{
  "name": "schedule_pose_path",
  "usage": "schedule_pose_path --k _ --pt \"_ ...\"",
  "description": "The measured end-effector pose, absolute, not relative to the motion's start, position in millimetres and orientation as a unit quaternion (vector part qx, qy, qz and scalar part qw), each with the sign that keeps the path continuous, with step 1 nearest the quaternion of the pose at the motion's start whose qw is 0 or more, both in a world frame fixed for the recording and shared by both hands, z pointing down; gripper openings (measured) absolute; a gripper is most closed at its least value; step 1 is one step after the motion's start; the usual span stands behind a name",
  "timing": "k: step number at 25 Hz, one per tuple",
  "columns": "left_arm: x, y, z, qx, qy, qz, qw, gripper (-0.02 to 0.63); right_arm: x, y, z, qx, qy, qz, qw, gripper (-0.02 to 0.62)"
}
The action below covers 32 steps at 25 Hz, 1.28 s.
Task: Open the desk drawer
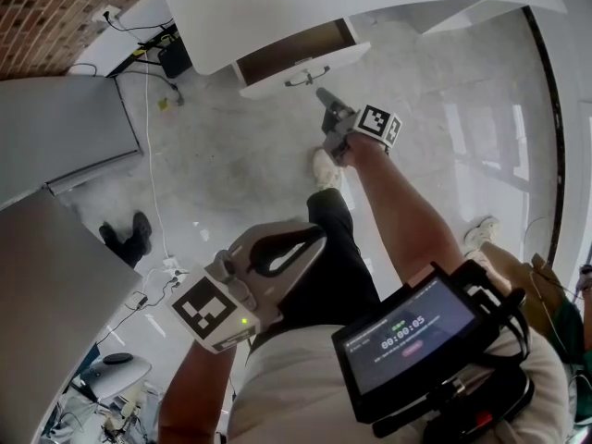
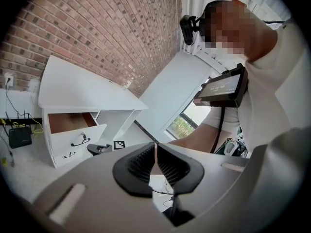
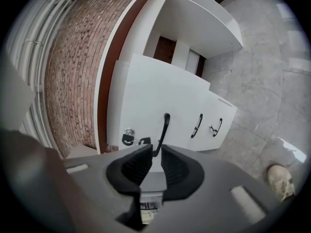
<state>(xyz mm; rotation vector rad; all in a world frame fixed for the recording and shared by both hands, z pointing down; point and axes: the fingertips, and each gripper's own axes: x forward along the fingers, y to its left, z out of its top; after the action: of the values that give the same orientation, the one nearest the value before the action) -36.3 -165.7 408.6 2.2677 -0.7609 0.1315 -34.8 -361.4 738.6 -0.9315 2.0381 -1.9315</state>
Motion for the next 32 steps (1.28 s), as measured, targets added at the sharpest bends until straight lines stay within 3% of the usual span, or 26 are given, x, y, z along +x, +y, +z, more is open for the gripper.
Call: schedule_pose_path --k 32 --pt "-42 -25 303 0.901 -0.294 0.019 0.32 0.02 -38 -155 504 -0.197 0.816 -0.543 -0.012 0.003"
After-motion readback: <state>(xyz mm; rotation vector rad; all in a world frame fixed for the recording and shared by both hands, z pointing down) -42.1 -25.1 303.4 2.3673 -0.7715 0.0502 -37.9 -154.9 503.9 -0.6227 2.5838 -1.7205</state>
